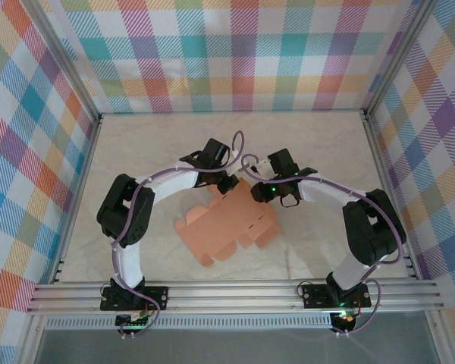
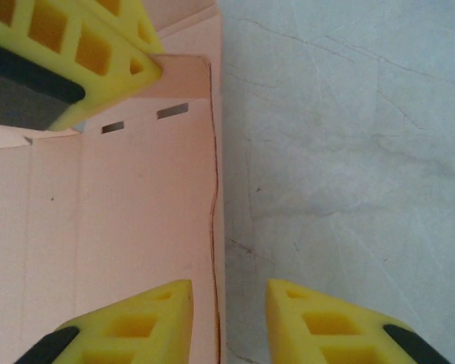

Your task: Fold the paper box

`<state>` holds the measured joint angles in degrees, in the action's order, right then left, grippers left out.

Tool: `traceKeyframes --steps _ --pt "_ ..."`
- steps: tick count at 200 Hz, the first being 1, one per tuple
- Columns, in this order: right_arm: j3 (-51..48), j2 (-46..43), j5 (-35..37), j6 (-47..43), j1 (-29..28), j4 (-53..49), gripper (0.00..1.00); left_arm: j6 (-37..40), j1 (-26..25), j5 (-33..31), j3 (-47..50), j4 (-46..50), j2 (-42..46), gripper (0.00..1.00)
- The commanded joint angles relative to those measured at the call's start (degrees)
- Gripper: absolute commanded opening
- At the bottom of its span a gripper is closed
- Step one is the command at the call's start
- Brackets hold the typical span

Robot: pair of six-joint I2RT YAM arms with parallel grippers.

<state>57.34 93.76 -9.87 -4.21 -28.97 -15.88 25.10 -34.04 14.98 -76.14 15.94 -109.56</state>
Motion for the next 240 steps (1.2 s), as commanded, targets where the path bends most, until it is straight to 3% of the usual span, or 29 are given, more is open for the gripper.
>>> traceKeyframes --steps 1,44,165,240 --pt "-1.9 -2.32 1.48 -3.95 -0.38 1.36 0.32 0.25 -0.58 -0.07 1.83 -2.75 1.33 0.0" --pt "-1.85 -2.58 1.45 -5.56 -0.39 1.05 0.29 1.45 -0.58 -1.54 3.29 -3.71 2.15 0.0" --pt "-2.52 1.2 -5.75 -1.94 -1.25 6.13 0.25 2.67 3.79 6.23 3.41 -0.71 0.77 0.0" --pt "-3.82 2.91 -3.62 -1.94 -1.29 8.3 0.2 3.02 4.33 7.03 2.1 1.65 -0.24 0.0"
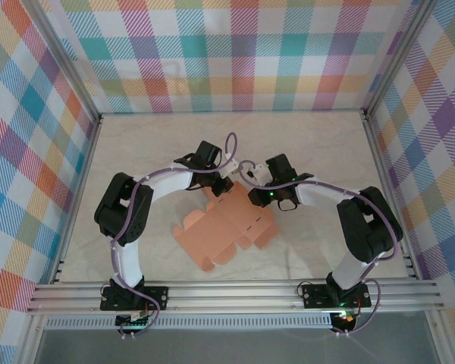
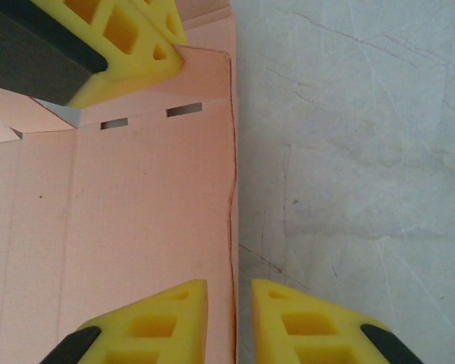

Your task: Fold the paper box

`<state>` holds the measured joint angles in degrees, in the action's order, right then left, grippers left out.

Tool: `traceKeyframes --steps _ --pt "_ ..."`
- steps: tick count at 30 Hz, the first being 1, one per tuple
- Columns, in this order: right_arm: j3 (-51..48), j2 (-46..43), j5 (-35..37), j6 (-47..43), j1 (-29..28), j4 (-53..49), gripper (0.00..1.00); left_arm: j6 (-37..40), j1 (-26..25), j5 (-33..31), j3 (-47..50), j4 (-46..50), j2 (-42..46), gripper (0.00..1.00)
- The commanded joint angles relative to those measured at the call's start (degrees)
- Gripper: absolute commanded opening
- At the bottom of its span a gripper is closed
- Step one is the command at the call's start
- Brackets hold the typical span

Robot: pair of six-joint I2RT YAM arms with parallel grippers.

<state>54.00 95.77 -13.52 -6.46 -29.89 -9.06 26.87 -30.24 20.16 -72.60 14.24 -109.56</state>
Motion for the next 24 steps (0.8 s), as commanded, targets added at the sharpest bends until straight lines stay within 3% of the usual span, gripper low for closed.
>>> traceKeyframes --steps 1,6,16,21,24 --pt "-0.47 0.86 0.05 0.31 -0.36 1.45 0.2 1.25 0.53 1.88 -1.47 3.35 -0.23 0.0" --pt "-1.04 1.0 -0.01 0.24 -0.35 2.34 0.12 1.2 0.53 1.57 -1.57 3.51 -0.3 0.0" --pt "-1.78 1.12 -0.13 0.31 -0.34 2.88 0.18 1.51 0.78 0.32 -2.1 4.61 -0.37 0.0" --pt "-1.97 1.07 -0.19 0.31 -0.35 2.91 0.12 1.6 0.87 0.13 -2.45 5.1 -0.54 0.0" --pt "-1.88 1.43 -0.11 0.31 -0.39 3.0 0.15 1.62 0.88 0.14 -2.46 5.05 -0.57 0.0"
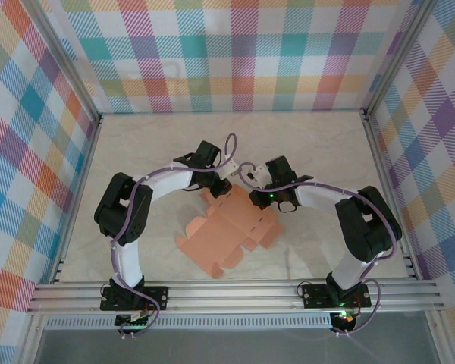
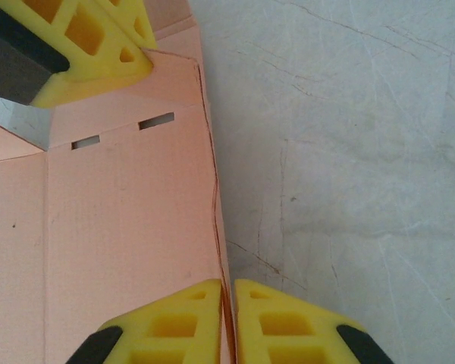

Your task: Fold the paper box

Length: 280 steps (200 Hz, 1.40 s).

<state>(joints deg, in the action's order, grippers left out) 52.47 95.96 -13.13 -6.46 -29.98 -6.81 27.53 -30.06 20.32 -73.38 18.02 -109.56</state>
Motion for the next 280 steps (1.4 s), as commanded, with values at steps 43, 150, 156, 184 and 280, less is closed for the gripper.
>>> traceKeyframes --steps 43,150,156,184,280 --pt "-0.17 1.86 -0.19 0.31 -0.25 0.96 0.18 1.1 1.21 -0.41 -2.45 1.89 -0.89 0.0" --pt "-0.59 -0.15 1.52 0.31 -0.45 1.21 0.0 -2.71 1.24 -0.65 -1.22 -1.57 0.62 0.16" --pt "-0.61 -0.29 1.67 0.31 -0.53 1.3 0.0 -3.67 1.24 -1.01 -0.71 -3.58 1.21 0.21" --pt "-0.62 -0.95 2.56 0.31 -0.75 1.48 0.0 -8.27 2.14 -1.9 1.72 -7.42 5.68 0.52" --pt "0.47 -4.71 10.17 -9.83 -4.29 4.55 0.0 -34.96 17.15 -10.81 14.84 -19.97 18.02 0.99"
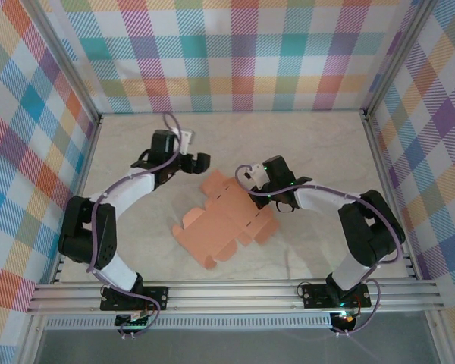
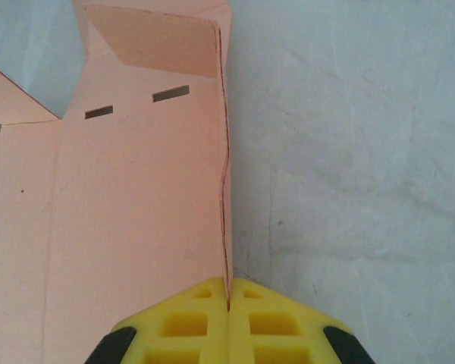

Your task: Fold the paper box

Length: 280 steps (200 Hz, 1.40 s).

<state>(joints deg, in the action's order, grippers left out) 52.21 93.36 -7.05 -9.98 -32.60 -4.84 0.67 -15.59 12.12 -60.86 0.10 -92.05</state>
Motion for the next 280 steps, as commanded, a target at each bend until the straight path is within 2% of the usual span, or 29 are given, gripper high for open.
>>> traceKeyframes --steps 1,29,50,64,82,132,164,184,213,252,280 --pt "0.76 -2.16 4.34 -6.43 -1.76 2.57 0.0 -8.16 2.76 -2.62 2.32 -1.95 0.49 1.0" --pt "1.35 -3.25 7.82 -12.17 -3.27 2.21 0.0 -10.48 4.87 -3.48 2.08 -1.23 -1.03 1.0" --pt "0.18 -4.01 13.72 -18.69 -5.95 4.47 0.0 -13.27 6.53 -3.71 1.29 -0.43 -2.64 1.0" --pt "-1.31 -4.56 16.54 -23.2 -7.61 7.37 0.0 -15.0 7.13 -6.93 1.34 0.16 -3.13 1.0" --pt "-2.02 -4.76 20.72 -27.76 -9.42 9.8 0.0 -16.04 8.22 -8.02 1.69 0.23 -3.41 1.0" --pt "-6.96 -4.6 32.7 -40.89 -14.25 26.75 0.0 -18.75 9.88 -6.99 0.21 2.14 -6.58 1.0" --pt "-9.51 -3.57 36.72 -48.49 -16.22 36.23 0.0 -20.12 10.3 -6.41 -1.04 2.65 -8.7 1.0" --pt "-10.48 -3.54 36.6 -49.78 -16.7 38.34 0.0 -21.56 10.61 -5.31 -1.17 1.71 -10.01 1.0" --pt "-11.2 -3.25 36.75 -51.24 -17.41 40.52 0.0 -22.29 10.71 -2.94 -3.14 2.45 -12.7 0.91" --pt "-10.89 -3.35 36.32 -50.49 -17.58 39.7 0.0 -20.0 10.58 7.18 -6.09 2.17 -16.77 0.72" --pt "-10.81 -2.38 36.47 -51.21 -17.78 39.85 0.0 -16.8 9.28 11.62 -7.43 2.75 -17.41 0.68"
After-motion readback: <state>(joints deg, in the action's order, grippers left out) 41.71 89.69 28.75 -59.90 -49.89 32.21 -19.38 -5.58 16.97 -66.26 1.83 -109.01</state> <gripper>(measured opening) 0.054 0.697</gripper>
